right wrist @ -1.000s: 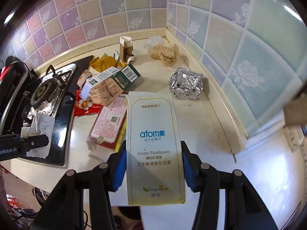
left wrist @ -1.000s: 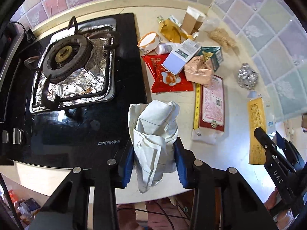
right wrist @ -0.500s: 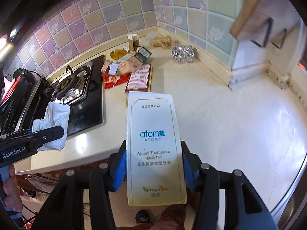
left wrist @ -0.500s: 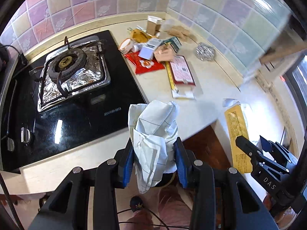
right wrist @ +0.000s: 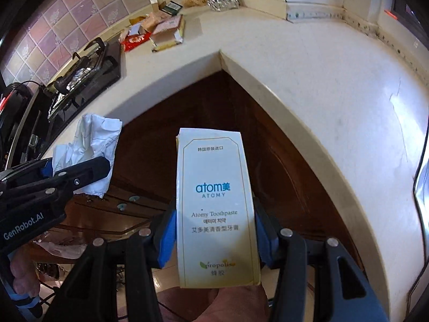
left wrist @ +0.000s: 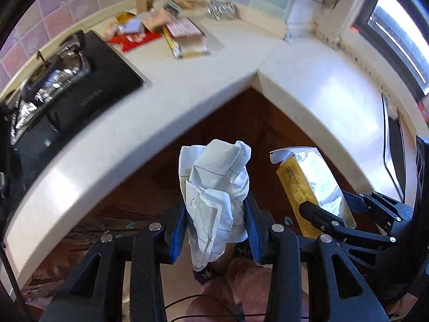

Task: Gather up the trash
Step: 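Carry the tissue and toothpaste box down over the black trash bin, then open both grippers to drop the tissue and toothpaste box into the bin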

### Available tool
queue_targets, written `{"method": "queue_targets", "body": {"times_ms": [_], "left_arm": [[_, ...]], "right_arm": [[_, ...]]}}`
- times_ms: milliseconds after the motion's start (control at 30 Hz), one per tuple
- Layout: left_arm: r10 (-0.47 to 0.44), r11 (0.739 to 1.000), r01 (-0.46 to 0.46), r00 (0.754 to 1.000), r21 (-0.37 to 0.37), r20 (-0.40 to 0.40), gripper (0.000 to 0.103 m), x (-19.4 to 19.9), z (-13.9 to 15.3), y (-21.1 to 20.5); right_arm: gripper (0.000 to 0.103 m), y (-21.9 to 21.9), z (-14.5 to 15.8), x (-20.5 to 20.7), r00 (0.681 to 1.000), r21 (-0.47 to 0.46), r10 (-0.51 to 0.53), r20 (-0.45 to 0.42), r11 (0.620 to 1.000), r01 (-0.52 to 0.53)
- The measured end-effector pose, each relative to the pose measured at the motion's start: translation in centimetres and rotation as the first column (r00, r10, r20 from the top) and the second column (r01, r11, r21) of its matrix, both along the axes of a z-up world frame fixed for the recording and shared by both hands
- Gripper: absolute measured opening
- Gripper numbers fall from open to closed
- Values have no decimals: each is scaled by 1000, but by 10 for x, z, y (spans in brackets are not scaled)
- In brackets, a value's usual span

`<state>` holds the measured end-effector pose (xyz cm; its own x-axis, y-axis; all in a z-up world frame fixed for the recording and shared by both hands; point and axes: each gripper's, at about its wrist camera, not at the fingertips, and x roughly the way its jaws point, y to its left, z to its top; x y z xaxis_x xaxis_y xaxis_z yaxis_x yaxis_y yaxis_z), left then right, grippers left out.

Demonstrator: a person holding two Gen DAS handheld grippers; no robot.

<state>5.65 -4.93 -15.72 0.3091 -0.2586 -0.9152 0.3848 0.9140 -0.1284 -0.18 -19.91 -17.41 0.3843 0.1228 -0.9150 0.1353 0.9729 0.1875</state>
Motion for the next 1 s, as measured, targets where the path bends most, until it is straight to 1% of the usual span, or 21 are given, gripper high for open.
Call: {"method": "queue_targets", "body": {"times_ms": [133,267,400,433,467,567,600,700,867,1000], "left_arm": [[-21,1000,21,997,-6,-70,38,2,-46,-12],[-13,999,17,988,28,-151,38,10,-111,-24],[3,999,5,981,39,-195,38,20,-161,-27],[3,999,5,980,42,-200,38,21,-169,-27],[4,999,7,978,50,-207,39,25,-184,-27],[5,997,12,976,76,-219,39,34,-214,-28],[5,996,14,974,83,-225,39,37,-228,-27],[10,996,12,972,91,-236,39,45,-258,-25],[-12,996,33,968,81,-252,39,60,-301,-27],[-36,995,59,966,80,-256,39,67,-323,-29]], "right_arm": [[51,-10,-45,-5,998,24,-28,-64,999,30],[51,-15,-100,-6,988,53,-48,-143,997,56],[51,-11,-144,-3,987,44,-27,-157,998,34],[51,-10,-154,-1,987,43,-23,-159,999,30],[51,-10,-165,1,987,42,-23,-161,999,30],[51,-11,-198,8,985,47,-37,-170,998,46],[51,-12,-211,10,984,54,-42,-171,997,52],[52,-11,-243,21,984,59,-48,-173,996,59],[52,-8,-291,37,982,45,-34,-184,998,43],[52,-6,-320,47,980,29,-23,-196,999,29]]}}
